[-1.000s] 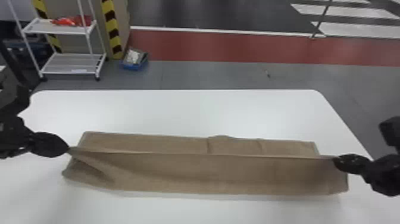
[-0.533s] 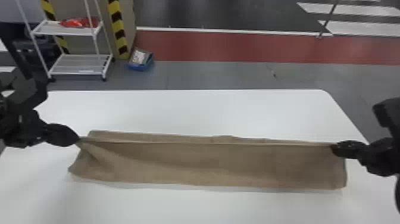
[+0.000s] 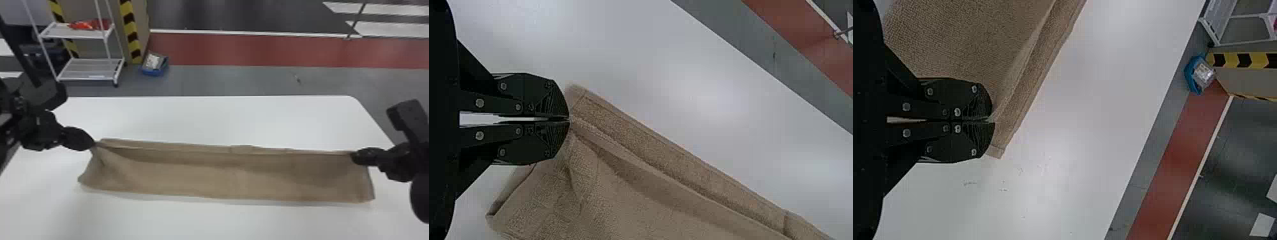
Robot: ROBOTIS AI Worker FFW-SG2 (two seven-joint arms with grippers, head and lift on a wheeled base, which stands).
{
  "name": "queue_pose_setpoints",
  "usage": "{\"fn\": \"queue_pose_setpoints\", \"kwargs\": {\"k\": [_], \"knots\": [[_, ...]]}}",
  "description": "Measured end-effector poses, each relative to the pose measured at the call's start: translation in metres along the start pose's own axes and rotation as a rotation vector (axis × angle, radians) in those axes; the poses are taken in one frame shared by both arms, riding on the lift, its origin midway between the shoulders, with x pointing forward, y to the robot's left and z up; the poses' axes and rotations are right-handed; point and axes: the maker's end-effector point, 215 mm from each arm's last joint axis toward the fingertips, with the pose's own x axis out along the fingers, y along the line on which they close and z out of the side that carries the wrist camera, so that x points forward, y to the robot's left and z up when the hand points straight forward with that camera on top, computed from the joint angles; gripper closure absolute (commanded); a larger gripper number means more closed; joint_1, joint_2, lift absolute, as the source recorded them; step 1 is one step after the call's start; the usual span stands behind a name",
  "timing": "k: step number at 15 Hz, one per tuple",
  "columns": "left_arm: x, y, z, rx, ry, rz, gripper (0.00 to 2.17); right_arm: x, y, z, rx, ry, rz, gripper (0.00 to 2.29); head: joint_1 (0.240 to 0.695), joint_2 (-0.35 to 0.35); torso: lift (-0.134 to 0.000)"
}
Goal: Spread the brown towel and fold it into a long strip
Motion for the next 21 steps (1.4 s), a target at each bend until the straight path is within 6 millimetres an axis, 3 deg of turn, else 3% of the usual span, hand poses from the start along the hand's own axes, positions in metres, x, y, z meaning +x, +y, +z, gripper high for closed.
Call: {"fn": "queue_pose_setpoints", "kwargs": {"k": [3,12,14,17,19,20,21], "knots": [[0.008,0.006,0.000,-0.005,0.013,-0.002,1.08,0.004,-0.001,-0.002,0.002,0.008,0.003,1.32,0.695,-0.061,-0.125],[0.004,0.031,0.011,-0.020,-0.007,0.053,1.00,0.013,-0.010,0.006,0.019,0.008,0.003,1.32,0.695,-0.059,-0.125],[0.011,0.030,0.011,-0.023,-0.008,0.059,0.95,0.017,-0.011,0.003,0.022,0.017,-0.002,1.05,0.695,-0.063,-0.125],[0.017,0.032,0.010,-0.031,-0.013,0.083,0.54,0.023,-0.010,0.001,0.016,0.032,-0.008,1.00,0.695,-0.063,-0.125],[0.017,0.039,0.009,-0.050,-0.033,0.122,0.52,0.025,-0.017,-0.001,0.017,0.040,-0.045,0.75,0.695,-0.064,-0.125],[0.016,0.041,0.008,-0.061,-0.044,0.139,0.52,0.026,-0.021,-0.001,0.018,0.044,-0.066,0.73,0.695,-0.068,-0.125],[0.016,0.043,0.008,-0.067,-0.050,0.149,0.52,0.026,-0.022,-0.001,0.020,0.045,-0.077,0.32,0.695,-0.068,-0.125]]}}
